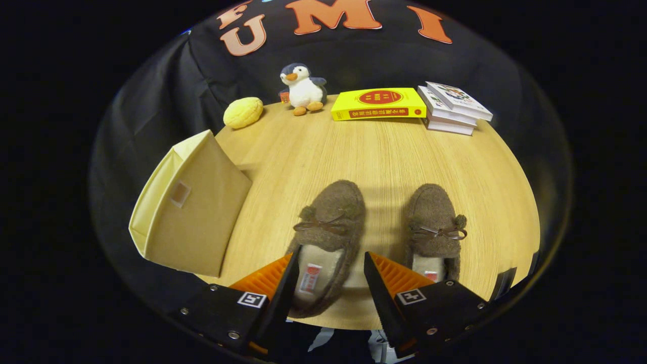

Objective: Open the storage box then place both shoes into the box .Put the left shoe in first, then the right shoe, with the right side of both shoes facing outward in a uniform manner.

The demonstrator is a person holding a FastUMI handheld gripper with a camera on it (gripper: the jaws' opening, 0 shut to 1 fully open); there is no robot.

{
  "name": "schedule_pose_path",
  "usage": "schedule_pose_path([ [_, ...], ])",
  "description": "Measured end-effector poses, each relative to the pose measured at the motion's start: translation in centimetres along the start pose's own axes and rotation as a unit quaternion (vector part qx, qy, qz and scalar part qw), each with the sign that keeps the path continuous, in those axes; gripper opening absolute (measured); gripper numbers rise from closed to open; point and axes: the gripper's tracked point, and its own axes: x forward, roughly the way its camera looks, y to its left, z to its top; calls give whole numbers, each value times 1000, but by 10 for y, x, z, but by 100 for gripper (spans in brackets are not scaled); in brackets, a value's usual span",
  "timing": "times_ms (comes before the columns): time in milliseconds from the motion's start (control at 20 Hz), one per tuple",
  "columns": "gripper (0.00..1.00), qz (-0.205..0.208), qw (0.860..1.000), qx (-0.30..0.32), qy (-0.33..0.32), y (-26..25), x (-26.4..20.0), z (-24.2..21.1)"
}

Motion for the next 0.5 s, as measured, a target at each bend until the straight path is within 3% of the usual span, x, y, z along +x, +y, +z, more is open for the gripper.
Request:
schedule_pose_path([
  [200,66,-36,999,9,27,-20,34,-11],
  [350,41,-32,998,57,19,-17,49,-5],
  [500,25,-33,997,55,35,-10,60,-7],
])
